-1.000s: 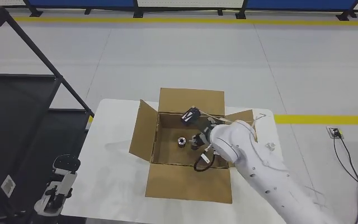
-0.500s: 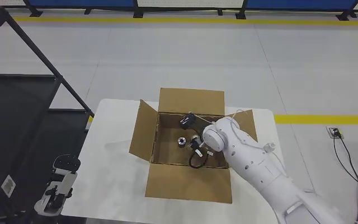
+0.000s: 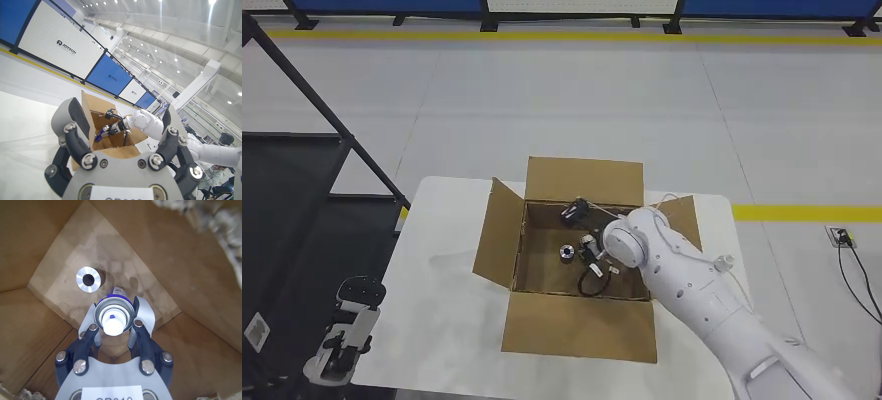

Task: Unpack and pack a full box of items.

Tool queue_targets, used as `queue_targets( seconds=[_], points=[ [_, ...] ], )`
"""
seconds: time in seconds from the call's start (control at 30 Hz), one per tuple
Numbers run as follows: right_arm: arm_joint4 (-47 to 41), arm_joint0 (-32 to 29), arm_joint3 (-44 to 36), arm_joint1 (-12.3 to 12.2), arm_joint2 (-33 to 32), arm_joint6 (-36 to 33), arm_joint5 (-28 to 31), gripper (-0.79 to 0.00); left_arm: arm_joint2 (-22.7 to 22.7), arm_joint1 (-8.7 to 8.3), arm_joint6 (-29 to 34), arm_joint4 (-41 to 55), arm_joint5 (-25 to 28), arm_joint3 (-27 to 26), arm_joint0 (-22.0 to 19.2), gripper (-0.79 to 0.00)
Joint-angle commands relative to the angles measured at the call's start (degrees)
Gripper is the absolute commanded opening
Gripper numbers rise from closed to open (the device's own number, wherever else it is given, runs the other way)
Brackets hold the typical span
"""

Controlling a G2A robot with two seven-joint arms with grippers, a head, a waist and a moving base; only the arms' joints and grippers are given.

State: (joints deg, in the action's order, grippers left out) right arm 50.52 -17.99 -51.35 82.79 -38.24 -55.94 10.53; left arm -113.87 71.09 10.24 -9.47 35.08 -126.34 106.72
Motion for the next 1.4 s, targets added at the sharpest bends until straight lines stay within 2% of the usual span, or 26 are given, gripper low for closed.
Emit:
queue_targets(
  seconds=[0.0,0.1,0.2,0.3,0.33,0.4,0.5,0.6,0.77,0.87,1.03,1.37],
  points=[
    [0.6,-0.7,-3.4,-0.9,-1.9,0.1,0.2,-0.785,0.0,0.00,0.0,0.0,0.0,0.0,0.0,0.000],
    [3.7,-3.7,-12.5,-3.3,-6.6,-0.9,-1.4,-0.785,0.0,0.00,0.0,0.0,0.0,0.0,0.0,0.000],
    [7.7,-9.9,-25.9,-6.4,-13.6,-3.9,-3.0,-0.785,0.0,0.00,0.0,0.0,0.0,0.0,0.0,0.000],
    [13.3,-20.9,-44.9,-9.8,-23.4,-8.9,-4.4,-0.785,0.0,0.00,0.0,0.0,0.0,0.0,0.0,0.000],
    [15.2,-26.4,-52.9,-11.0,-27.9,-10.3,-4.6,-0.785,0.0,0.00,0.0,0.0,0.0,0.0,0.0,0.000],
    [17.2,-34.3,-63.2,-12.2,-34.3,-11.2,-4.9,-0.785,0.0,0.00,0.0,0.0,0.0,0.0,0.0,0.000],
    [18.9,-45.0,-73.7,-13.4,-43.7,-10.4,-6.0,-0.785,0.0,0.00,0.0,0.0,0.0,0.0,0.0,0.000],
    [17.4,-54.8,-79.3,-14.0,-52.7,-7.8,-6.8,-0.785,0.0,0.00,0.0,0.0,0.0,0.0,0.0,0.000],
    [11.7,-68.8,-80.1,-14.0,-64.9,-0.3,-7.1,-0.785,0.0,0.00,0.0,0.0,0.0,0.0,0.0,0.000],
    [10.4,-72.1,-76.1,-14.2,-67.3,-0.4,-4.9,-0.785,0.0,0.00,0.0,0.0,0.0,0.0,0.0,0.000],
    [11.1,-70.7,-67.7,-14.5,-66.4,0.4,-3.2,-0.785,0.0,0.00,0.0,0.0,0.0,0.0,0.0,0.000],
    [15.7,-60.0,-53.4,-15.1,-61.2,-2.4,-4.7,-0.785,0.0,0.00,0.0,0.0,0.0,0.0,0.0,0.000]
  ],
)
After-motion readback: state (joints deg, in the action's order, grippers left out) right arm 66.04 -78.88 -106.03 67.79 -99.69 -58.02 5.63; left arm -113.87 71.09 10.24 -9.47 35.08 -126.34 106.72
